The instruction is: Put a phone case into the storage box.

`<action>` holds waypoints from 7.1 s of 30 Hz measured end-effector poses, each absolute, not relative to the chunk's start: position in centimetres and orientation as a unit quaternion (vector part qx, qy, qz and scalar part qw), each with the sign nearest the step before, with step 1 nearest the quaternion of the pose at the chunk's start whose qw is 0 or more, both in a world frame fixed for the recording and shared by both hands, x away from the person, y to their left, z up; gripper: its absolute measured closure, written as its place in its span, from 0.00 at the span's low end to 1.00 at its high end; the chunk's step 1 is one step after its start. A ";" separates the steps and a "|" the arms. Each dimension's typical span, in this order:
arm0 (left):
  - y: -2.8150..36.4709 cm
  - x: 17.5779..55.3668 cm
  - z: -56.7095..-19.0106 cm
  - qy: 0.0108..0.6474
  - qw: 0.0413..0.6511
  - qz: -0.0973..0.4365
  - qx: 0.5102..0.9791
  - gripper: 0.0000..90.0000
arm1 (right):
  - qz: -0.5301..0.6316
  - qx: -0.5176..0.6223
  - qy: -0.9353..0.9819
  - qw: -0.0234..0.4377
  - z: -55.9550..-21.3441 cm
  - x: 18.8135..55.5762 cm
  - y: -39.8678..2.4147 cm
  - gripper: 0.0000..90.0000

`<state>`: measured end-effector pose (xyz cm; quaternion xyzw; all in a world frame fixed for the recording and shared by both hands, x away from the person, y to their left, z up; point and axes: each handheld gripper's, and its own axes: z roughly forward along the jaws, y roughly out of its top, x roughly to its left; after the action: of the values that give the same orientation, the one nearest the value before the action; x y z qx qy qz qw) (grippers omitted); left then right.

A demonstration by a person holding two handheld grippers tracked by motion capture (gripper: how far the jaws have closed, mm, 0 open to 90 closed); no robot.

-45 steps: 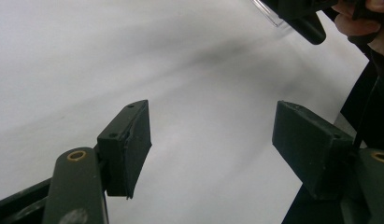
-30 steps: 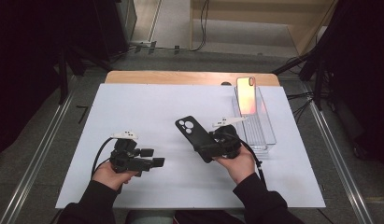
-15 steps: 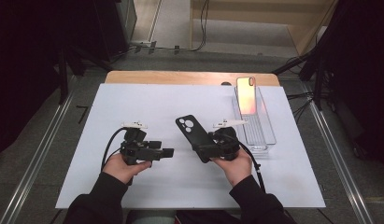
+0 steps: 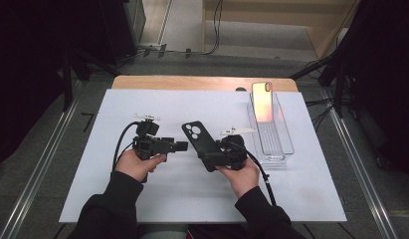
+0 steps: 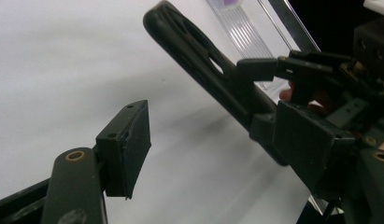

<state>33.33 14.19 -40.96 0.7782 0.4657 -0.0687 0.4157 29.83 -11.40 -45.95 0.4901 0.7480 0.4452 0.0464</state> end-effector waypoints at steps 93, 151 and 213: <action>12.5 34.0 -40.2 0.452 0.506 0.040 0.734 0.92 | 0.463 0.338 0.820 0.003 -44.7 28.9 -11.9 0.00; 10.6 29.2 -42.0 0.416 0.548 0.046 0.724 0.92 | 0.487 0.397 0.775 0.072 -43.8 29.0 -10.0 0.00; 13.4 27.7 -41.6 0.360 0.483 -0.034 0.797 0.32 | 0.466 0.406 0.779 0.104 -44.5 30.4 -12.9 0.13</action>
<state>27.71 13.40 -41.61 0.7974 0.3600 -0.0337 0.4832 30.39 -12.90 -44.50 0.4060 0.7794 0.4657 0.1038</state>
